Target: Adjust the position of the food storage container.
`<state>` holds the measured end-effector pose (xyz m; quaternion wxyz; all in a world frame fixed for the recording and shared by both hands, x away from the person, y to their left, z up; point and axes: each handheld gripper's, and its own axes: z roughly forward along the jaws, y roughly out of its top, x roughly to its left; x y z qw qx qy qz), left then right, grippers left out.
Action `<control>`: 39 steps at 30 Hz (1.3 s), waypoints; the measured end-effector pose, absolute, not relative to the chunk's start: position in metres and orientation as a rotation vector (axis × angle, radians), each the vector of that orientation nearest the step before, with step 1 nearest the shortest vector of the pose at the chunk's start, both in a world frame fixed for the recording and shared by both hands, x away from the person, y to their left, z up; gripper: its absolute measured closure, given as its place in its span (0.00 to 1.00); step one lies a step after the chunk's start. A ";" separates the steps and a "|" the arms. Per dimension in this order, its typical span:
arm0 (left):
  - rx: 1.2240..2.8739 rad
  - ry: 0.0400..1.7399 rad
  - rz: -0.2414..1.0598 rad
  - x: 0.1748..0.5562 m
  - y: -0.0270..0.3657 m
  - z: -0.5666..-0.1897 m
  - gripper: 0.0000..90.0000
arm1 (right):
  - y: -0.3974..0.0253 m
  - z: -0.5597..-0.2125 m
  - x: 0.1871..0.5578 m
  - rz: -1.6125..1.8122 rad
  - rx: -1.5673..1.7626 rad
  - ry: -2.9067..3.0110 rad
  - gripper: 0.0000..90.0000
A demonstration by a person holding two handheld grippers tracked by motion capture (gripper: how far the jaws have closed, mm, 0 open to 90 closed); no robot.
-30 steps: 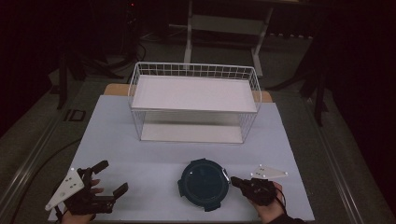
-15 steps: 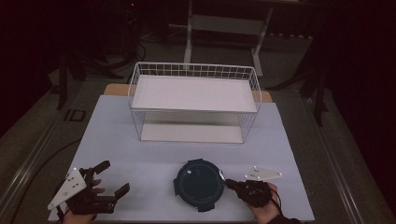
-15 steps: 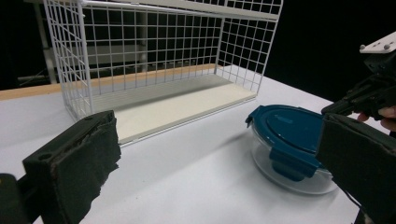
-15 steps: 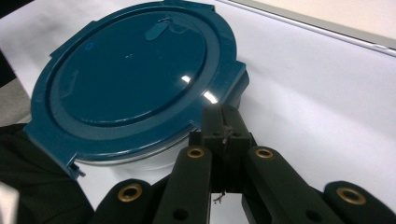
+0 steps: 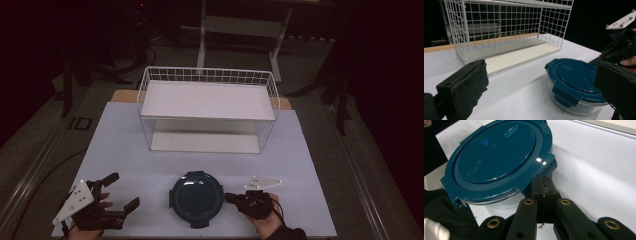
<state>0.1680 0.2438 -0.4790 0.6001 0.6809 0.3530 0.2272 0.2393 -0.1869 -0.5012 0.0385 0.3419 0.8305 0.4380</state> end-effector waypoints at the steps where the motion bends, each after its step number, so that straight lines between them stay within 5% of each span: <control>1: 1.580 0.816 0.527 0.168 0.244 -0.479 0.00 | -0.187 -0.501 0.239 1.343 1.049 2.547 1.00; 27: 1.612 0.807 0.486 0.169 0.239 -0.481 0.00 | -0.143 -0.495 0.255 1.433 0.940 2.559 1.00; 32: 1.627 0.821 0.451 0.169 0.237 -0.481 0.00 | -0.151 -0.487 0.251 1.451 0.911 2.491 0.76; 34: 1.627 0.821 0.451 0.169 0.237 -0.481 0.00 | -0.152 -0.486 0.250 1.460 0.907 2.476 0.76; 35: 1.638 0.826 0.441 0.170 0.236 -0.480 0.00 | -0.154 -0.485 0.249 1.478 0.896 2.456 0.50; 39: 1.671 0.855 0.424 0.172 0.233 -0.481 0.00 | -0.157 -0.484 0.247 1.530 0.875 2.445 0.26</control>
